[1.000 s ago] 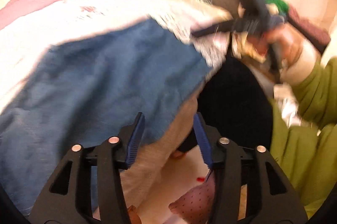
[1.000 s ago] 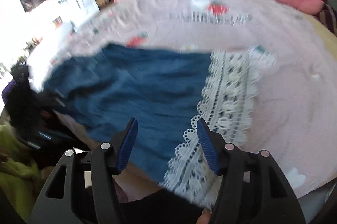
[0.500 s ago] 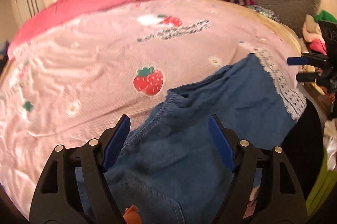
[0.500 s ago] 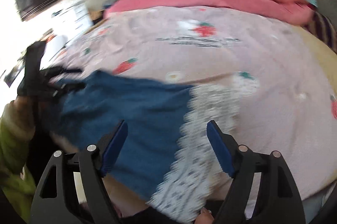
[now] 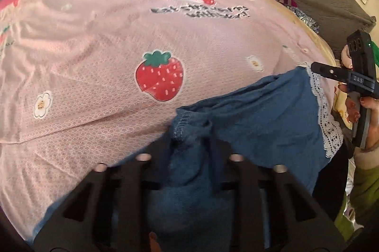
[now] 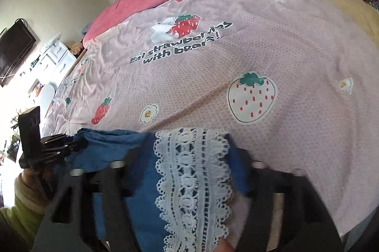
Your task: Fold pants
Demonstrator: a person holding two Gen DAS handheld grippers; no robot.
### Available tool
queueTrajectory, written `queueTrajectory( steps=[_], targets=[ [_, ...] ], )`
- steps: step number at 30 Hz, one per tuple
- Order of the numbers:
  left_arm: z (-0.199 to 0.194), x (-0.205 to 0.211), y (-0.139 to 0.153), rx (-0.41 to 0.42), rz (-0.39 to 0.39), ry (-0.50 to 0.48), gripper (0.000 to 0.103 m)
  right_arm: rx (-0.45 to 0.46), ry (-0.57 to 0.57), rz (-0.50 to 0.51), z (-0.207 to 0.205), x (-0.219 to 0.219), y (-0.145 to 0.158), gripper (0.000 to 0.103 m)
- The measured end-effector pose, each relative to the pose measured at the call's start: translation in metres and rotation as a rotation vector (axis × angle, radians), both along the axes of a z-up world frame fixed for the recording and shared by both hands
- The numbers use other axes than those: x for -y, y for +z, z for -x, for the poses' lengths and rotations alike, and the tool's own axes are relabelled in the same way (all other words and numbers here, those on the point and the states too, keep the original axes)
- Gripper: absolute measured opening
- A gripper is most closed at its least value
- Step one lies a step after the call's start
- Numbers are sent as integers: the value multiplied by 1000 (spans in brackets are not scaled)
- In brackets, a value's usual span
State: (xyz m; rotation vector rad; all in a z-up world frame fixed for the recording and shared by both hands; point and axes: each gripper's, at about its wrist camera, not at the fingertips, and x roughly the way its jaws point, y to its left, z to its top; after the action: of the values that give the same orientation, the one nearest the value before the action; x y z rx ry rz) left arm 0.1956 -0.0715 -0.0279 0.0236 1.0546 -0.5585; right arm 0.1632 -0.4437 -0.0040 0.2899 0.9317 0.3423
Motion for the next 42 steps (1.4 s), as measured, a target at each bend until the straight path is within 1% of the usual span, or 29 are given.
queueTrajectory(
  steps=[1, 2, 3, 5, 6, 7, 9, 10, 11, 12, 14, 15, 16, 17, 19, 22, 24, 26, 28, 29, 30, 33, 34, 35, 36, 37, 38, 40, 42],
  targets=[
    [-2, -1, 0, -4, 11, 6, 11, 5, -3, 23, -3, 0, -1, 29],
    [-7, -2, 1, -5, 21, 15, 8, 4, -4, 35, -5, -1, -2, 24],
    [-10, -2, 2, 0, 20, 20, 8, 5, -9, 48, -6, -1, -2, 21],
    [-19, 0, 5, 5, 9, 19, 8, 18, -10, 88, -7, -1, -3, 21],
    [-21, 3, 4, 9, -4, 17, 8, 26, -16, 124, -7, -3, -4, 21],
    [-23, 7, 2, 12, -26, 13, 8, 32, -21, 182, -6, -6, -6, 21],
    [-22, 14, -2, 32, -68, 4, 8, 39, -14, 223, -3, -9, -11, 20],
    [-23, 14, -3, 39, -72, 5, 9, 45, -15, 243, -2, -11, -13, 20],
    [-22, 14, -5, 47, -69, 9, 9, 51, -15, 258, 0, -12, -17, 21],
    [-22, 12, -6, 53, -62, 16, 13, 53, -17, 256, 1, -11, -19, 21],
    [-21, 8, -5, 66, -43, 24, 17, 51, -25, 243, 2, -9, -22, 21],
    [-21, 6, -5, 75, -39, 32, 23, 53, -27, 237, 2, -8, -21, 22],
    [-20, 3, -2, 87, -37, 42, 25, 54, -29, 233, 3, -7, -20, 25],
    [-18, 0, 1, 101, -28, 42, 26, 56, -31, 232, 4, -6, -18, 27],
    [-14, -6, 11, 138, -11, 59, 26, 68, -47, 234, 8, -2, -13, 37],
    [-13, -24, 27, 185, -8, 139, 26, 104, -61, 237, 22, 2, -2, 41],
    [-12, -33, 36, 199, -10, 177, 26, 130, -61, 253, 30, -2, 5, 44],
    [-5, -37, 46, 210, -2, 181, 26, 166, -33, 242, 40, -10, 14, 46],
    [9, -37, 54, 225, 12, 164, 33, 197, 10, 214, 48, -23, 22, 49],
    [19, -35, 56, 226, 20, 145, 38, 210, 36, 200, 51, -30, 25, 50],
    [28, -34, 57, 225, 22, 134, 41, 222, 69, 188, 53, -40, 28, 52],
    [60, -33, 52, 232, -9, 124, 43, 241, 195, 160, 55, -83, 35, 56],
    [72, -38, 51, 238, -20, 141, 43, 241, 240, 151, 54, -98, 36, 57],
    [80, -41, 50, 241, -37, 167, 47, 240, 297, 133, 52, -117, 36, 57],
    [89, -48, 49, 252, -67, 201, 51, 237, 327, 122, 50, -132, 37, 57],
    [97, -55, 49, 264, -87, 230, 53, 228, 362, 108, 47, -147, 36, 57],
    [104, -64, 51, 262, -90, 258, 54, 211, 405, 78, 42, -164, 36, 57],
    [115, -82, 55, 261, -101, 298, 56, 182, 451, 57, 33, -195, 34, 57],
    [122, -91, 54, 257, -139, 320, 60, 175, 496, 61, 32, -221, 34, 57]
  ],
)
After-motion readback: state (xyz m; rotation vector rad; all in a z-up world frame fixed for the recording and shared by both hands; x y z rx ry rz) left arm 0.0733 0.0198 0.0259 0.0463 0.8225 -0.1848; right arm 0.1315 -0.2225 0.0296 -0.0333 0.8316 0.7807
